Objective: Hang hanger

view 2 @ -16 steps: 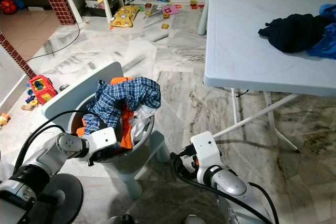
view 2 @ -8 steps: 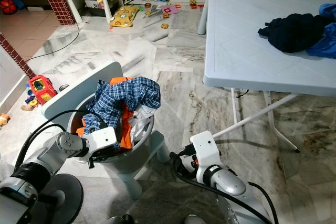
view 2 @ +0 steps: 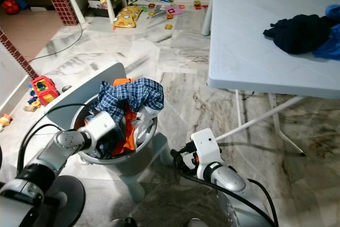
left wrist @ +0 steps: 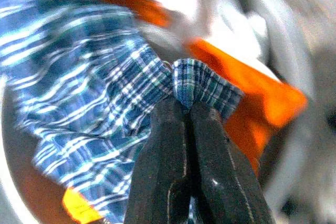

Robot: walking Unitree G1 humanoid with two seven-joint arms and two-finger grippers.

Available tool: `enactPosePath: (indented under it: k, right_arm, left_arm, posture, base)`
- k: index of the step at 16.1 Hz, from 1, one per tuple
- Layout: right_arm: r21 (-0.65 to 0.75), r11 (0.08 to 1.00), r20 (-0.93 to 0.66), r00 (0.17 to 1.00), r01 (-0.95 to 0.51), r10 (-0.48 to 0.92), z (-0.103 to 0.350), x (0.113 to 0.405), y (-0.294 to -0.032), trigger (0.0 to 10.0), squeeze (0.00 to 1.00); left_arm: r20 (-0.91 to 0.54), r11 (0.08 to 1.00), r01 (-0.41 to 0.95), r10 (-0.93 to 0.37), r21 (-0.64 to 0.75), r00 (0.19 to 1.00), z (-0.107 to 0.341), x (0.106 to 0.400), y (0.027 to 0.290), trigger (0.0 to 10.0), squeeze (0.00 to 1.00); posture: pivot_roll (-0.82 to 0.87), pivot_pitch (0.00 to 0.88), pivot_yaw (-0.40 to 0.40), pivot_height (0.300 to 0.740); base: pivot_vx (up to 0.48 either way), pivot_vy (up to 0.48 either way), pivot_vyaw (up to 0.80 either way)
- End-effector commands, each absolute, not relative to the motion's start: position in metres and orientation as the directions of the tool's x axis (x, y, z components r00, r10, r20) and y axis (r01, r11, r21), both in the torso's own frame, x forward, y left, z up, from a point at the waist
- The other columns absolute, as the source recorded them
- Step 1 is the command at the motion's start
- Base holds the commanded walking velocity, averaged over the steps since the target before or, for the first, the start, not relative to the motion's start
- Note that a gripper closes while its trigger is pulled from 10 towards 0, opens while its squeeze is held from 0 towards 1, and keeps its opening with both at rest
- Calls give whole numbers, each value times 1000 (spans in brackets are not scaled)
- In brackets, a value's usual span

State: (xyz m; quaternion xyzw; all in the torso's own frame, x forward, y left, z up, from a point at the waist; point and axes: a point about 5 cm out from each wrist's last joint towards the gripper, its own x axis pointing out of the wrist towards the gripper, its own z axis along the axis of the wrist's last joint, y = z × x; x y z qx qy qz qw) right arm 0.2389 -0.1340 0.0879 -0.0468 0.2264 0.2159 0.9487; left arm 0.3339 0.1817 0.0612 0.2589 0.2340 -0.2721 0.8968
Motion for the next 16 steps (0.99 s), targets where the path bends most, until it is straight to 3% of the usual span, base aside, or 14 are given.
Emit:
enactPosePath:
  k: [1, 4, 8, 14, 16]
  right_arm:
    - [11, 903, -434, 812, -429, 391, 90, 243, -133, 10000, 0]
    - [3, 904, -412, 824, -427, 390, 90, 255, -130, 10000, 0]
    - [-18, 914, -383, 847, -405, 368, 93, 265, -132, 10000, 0]
    - [-13, 935, -335, 882, -355, 331, 94, 273, -132, 10000, 0]
    - [-9, 937, -334, 884, -349, 326, 93, 272, -132, 10000, 0]
  left_arm:
    - [-518, 795, 526, -326, 302, 791, 61, 332, 187, 0, 0]
    - [-365, 927, 318, -231, 199, 902, 66, 331, 181, 0, 0]
    - [-223, 990, 115, -96, 77, 970, 69, 314, 167, 0, 0]
    - [-24, 994, -21, 24, 111, 999, 95, 296, 164, 0, 0]
    - [-65, 995, 23, -17, 97, 998, 87, 289, 157, 0, 0]
  posture:
    - [-197, 34, 72, 740]
    - [-168, 9, 59, 740]
    - [-157, 0, 40, 740]
    - [-138, 0, 44, 740]
    - [-138, 0, 47, 740]
  base:
    - [0, 0, 0]
    - [0, 0, 0]
    - [0, 0, 0]
    - [0, 0, 0]
    - [0, 0, 0]
